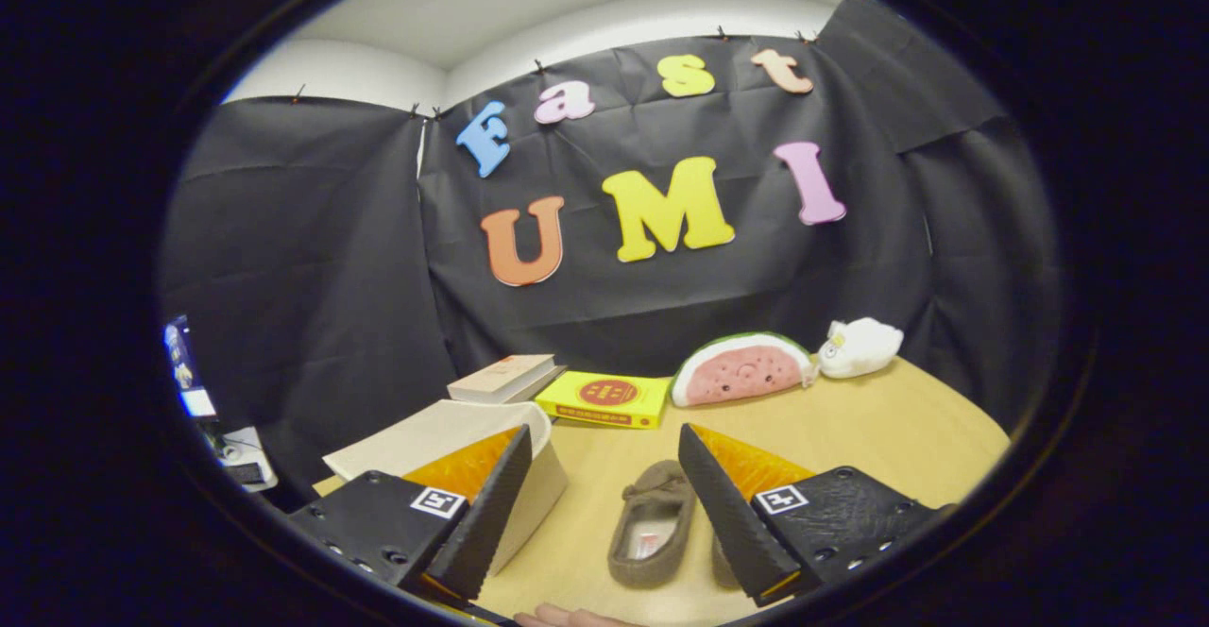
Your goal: Open the storage box then place both shoes into the box .Put the left shoe in first, then the right shoe, with the right side of both shoes facing outward in a uniform manner.
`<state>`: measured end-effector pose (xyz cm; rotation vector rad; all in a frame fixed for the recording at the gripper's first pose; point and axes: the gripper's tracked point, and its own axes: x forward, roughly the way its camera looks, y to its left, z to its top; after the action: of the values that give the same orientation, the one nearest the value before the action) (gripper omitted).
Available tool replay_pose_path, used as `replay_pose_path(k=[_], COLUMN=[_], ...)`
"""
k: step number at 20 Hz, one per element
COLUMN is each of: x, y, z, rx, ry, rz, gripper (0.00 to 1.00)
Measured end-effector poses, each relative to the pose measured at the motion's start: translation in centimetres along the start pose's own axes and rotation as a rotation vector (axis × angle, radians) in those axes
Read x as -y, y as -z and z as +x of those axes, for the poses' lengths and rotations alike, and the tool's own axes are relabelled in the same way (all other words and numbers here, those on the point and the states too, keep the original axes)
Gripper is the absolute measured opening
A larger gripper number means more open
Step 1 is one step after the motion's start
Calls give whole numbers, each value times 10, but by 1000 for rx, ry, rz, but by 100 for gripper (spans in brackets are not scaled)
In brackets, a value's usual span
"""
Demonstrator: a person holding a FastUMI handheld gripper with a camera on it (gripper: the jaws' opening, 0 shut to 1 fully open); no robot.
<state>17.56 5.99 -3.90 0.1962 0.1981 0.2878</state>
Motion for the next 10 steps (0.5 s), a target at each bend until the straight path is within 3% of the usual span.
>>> replay_pose_path(k=[5, 10], x=[-44, -88], y=[33, 70], z=[68, 105], rx=[-159, -308], ry=[-191, -382], rz=[121, 268], gripper=[95, 95])
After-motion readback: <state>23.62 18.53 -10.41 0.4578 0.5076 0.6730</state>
